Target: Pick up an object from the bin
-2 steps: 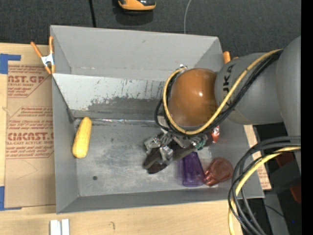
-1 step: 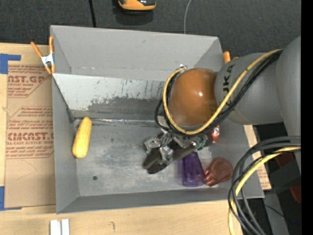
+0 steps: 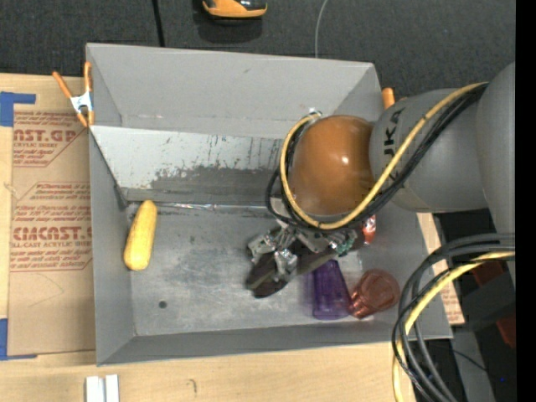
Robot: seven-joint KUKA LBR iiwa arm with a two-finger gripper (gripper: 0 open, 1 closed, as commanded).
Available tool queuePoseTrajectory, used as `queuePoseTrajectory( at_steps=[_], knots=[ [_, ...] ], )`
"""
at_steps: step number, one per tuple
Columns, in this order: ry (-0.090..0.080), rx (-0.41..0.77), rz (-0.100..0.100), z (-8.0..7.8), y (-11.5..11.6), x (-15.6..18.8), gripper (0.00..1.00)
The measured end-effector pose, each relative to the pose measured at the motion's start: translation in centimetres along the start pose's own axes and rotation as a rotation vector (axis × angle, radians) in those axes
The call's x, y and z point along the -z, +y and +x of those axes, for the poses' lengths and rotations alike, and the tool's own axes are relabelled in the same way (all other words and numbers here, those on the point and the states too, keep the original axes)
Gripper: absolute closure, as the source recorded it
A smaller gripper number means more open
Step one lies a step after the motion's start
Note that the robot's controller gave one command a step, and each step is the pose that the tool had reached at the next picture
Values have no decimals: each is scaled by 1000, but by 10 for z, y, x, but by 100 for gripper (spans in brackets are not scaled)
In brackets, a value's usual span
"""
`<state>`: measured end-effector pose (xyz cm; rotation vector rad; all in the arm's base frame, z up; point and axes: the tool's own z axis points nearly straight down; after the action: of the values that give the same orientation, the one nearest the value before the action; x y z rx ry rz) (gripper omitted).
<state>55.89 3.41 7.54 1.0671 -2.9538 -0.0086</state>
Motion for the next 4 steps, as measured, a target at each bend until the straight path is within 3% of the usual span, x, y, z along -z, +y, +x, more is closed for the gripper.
queuePoseTrajectory(
  at_steps=[4],
  knots=[
    [2,-1,1,0,2,45,100]
  ],
)
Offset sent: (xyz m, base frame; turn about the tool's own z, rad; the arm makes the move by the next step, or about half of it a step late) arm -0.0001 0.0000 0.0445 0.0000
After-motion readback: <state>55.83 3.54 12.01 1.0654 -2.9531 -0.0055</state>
